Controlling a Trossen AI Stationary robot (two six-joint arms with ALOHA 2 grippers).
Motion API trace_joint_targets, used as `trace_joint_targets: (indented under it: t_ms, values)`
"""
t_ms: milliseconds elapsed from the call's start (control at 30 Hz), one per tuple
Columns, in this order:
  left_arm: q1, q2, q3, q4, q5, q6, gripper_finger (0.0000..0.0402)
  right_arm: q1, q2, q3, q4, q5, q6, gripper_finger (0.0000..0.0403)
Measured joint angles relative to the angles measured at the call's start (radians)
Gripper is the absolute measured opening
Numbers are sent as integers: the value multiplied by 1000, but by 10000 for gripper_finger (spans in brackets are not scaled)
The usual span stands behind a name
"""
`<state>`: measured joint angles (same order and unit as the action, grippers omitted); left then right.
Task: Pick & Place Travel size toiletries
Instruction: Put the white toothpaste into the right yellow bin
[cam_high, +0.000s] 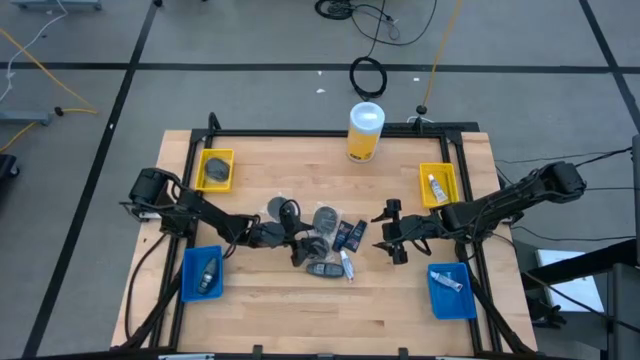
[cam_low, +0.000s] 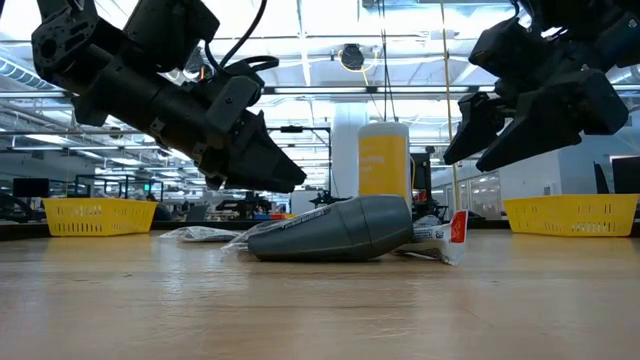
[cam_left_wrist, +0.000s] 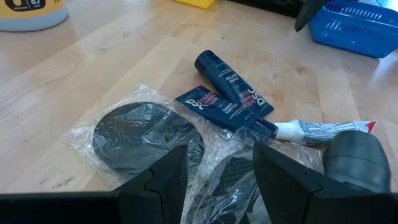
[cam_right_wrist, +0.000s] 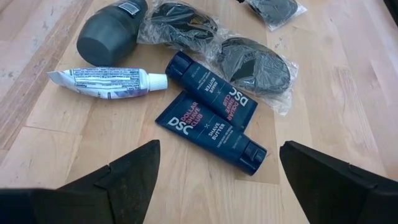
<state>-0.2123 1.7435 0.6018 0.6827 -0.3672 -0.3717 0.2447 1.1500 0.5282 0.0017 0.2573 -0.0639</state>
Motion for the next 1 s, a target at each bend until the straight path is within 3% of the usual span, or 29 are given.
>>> trace_joint_targets:
  t_ms: [333,433,533,700,833,1000]
  values:
    - [0,0,0,0,0,0,177,0,0,0,-2,-1,21,320]
    - [0,0,0,0,0,0,177,6,-24,39,-139,-57,83,320]
    - [0,0,0,1,0,0,177,57,-53,134,-331,-108,224,320]
    - [1,0,0,2,0,4,177,242,-54,296,-638,-215,442,317]
    - [2,0,0,2,0,6,177,393,-46,417,-876,-263,776,311]
    - [2,0,0,1,0,21,177,556,-46,434,-1124,-312,1216,294]
